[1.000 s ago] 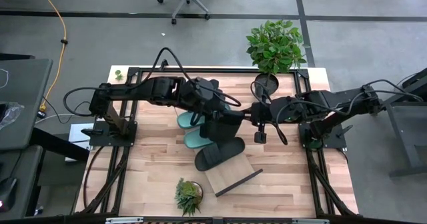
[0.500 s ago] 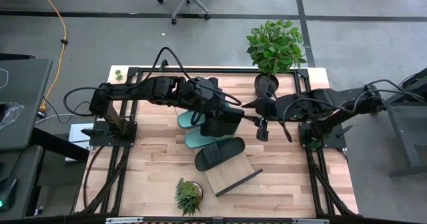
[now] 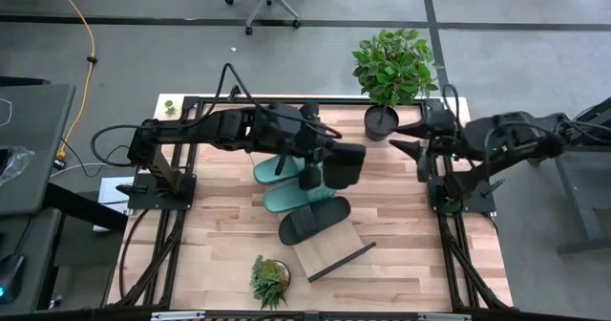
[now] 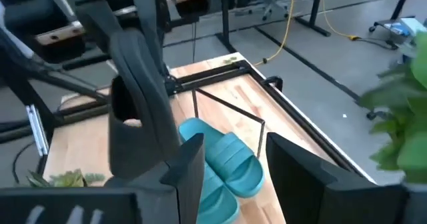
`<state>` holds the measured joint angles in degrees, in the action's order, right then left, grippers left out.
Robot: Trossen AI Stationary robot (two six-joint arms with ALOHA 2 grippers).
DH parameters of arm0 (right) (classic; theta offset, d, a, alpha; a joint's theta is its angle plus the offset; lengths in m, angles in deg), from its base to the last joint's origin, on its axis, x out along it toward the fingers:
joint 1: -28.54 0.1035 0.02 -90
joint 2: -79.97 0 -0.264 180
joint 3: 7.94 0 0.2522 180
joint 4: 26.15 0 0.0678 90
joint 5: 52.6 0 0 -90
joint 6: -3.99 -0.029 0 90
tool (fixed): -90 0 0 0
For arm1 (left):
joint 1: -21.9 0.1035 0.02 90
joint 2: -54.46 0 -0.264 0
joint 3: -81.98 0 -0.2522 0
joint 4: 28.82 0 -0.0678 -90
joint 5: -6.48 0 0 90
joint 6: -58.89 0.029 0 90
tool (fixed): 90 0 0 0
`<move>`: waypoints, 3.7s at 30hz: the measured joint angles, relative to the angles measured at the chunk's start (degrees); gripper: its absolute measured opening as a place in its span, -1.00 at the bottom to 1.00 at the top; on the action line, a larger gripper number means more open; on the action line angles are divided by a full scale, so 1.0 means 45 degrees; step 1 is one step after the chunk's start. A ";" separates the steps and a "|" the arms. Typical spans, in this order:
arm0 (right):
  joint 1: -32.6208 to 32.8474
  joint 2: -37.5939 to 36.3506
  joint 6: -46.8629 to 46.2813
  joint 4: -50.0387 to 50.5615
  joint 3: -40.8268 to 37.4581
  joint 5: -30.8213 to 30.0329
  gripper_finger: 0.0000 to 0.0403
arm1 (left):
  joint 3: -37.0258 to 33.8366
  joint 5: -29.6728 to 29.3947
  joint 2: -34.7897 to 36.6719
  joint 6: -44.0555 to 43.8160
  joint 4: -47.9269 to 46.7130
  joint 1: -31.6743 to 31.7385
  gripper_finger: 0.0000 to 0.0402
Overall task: Pick and place slides into the shelf
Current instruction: Put the black slide on the shelf
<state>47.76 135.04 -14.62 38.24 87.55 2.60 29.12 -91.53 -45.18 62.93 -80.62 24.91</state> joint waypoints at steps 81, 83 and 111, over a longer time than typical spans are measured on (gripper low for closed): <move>0.1386 -0.1579 0.5237 -2.1104 -0.9656 0.0731 0.25 | 0.0005 -0.0301 0.0820 -0.0623 0.7878 -0.0209 -0.85; 0.1386 -0.1588 0.5239 -2.1104 -0.9656 0.0632 0.23 | 0.0000 -0.0282 0.0797 -0.0605 0.7986 -0.0194 -0.85; 0.1391 -0.1589 0.5480 -2.1316 -0.9656 0.1201 -0.16 | 0.0002 -0.0097 0.0831 -0.0297 0.8397 -0.0185 -0.84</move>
<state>54.01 127.89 10.04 -57.68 44.10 8.00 29.13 -91.97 -41.44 61.59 -42.84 24.08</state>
